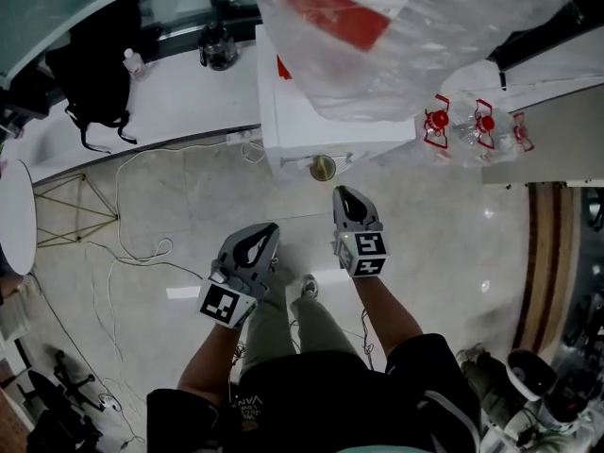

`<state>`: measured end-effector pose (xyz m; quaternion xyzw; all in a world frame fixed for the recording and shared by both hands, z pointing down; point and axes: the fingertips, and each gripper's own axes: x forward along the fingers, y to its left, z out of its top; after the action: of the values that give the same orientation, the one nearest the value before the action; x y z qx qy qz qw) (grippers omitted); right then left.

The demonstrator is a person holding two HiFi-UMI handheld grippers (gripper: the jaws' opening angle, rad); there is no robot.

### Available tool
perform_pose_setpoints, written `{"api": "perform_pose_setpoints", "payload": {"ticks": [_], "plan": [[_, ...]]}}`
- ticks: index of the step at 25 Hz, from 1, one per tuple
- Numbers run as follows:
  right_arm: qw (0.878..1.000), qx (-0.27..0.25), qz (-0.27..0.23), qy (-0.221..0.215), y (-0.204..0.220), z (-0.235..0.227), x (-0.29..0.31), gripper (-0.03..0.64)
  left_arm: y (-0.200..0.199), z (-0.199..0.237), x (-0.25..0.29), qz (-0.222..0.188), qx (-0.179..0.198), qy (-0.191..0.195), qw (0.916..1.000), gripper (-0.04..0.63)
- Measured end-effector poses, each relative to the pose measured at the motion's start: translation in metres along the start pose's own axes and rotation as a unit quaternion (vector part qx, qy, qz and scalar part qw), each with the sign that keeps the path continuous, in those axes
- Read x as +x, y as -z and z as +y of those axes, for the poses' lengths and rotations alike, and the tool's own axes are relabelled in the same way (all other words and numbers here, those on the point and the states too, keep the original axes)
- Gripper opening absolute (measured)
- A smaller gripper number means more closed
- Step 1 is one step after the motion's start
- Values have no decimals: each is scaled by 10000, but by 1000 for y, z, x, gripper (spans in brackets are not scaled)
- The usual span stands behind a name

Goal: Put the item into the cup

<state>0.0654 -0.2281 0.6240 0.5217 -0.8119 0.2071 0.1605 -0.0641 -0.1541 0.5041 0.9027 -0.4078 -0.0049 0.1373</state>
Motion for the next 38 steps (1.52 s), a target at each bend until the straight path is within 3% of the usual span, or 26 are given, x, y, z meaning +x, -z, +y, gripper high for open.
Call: {"api": "perform_pose_setpoints", "payload": {"ticks": [17, 38], "plan": [[9932, 194, -947, -650, -76, 34, -169, 48, -60, -100, -15, -310, 446, -7, 9985, 20], [9825, 244, -1487, -1094, -90, 55, -340, 48, -95, -204, -92, -550, 790, -326, 9948, 20]]}}
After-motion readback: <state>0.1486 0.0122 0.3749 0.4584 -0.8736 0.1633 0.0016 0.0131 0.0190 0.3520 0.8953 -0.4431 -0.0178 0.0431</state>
